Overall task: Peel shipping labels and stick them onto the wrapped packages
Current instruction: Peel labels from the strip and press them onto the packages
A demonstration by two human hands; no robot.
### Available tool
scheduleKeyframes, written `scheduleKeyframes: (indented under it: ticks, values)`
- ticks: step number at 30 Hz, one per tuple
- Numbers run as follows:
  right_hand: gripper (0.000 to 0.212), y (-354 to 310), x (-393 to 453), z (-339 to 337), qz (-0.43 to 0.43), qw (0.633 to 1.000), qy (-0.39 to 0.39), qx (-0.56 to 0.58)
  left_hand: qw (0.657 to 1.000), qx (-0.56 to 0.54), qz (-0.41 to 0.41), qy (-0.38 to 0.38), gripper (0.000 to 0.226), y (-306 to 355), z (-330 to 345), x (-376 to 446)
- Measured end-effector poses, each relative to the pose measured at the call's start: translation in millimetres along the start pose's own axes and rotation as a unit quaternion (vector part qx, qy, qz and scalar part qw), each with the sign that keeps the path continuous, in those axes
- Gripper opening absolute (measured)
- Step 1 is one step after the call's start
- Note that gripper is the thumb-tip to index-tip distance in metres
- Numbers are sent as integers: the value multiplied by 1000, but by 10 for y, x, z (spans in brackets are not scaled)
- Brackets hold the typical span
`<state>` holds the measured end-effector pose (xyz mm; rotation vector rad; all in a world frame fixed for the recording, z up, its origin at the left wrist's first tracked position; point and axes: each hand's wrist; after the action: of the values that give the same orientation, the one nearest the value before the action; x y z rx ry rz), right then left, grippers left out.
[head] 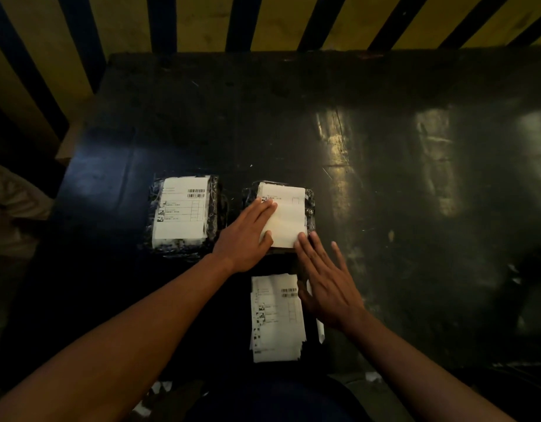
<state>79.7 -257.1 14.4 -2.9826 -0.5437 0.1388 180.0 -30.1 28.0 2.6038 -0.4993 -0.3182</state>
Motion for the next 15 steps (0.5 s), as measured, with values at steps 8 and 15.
scheduleKeyframes:
  ticks: [8,15]
  values:
    - [99,-88,163,27,15,999,-37,11,988,141,58,-20,80,298,304,-425]
    - [98,-27,150,-38,2,999,-52,10,992,127,13,-14,85,91,298,-838]
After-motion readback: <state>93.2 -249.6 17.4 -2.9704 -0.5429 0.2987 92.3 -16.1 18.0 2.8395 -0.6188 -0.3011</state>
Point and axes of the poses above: each hand's wrist, its own x-axis towards the middle knuckle, its own z-axis out of the palm, y = z × x, and after that the axes turned 6 degrees about -x, right-handed
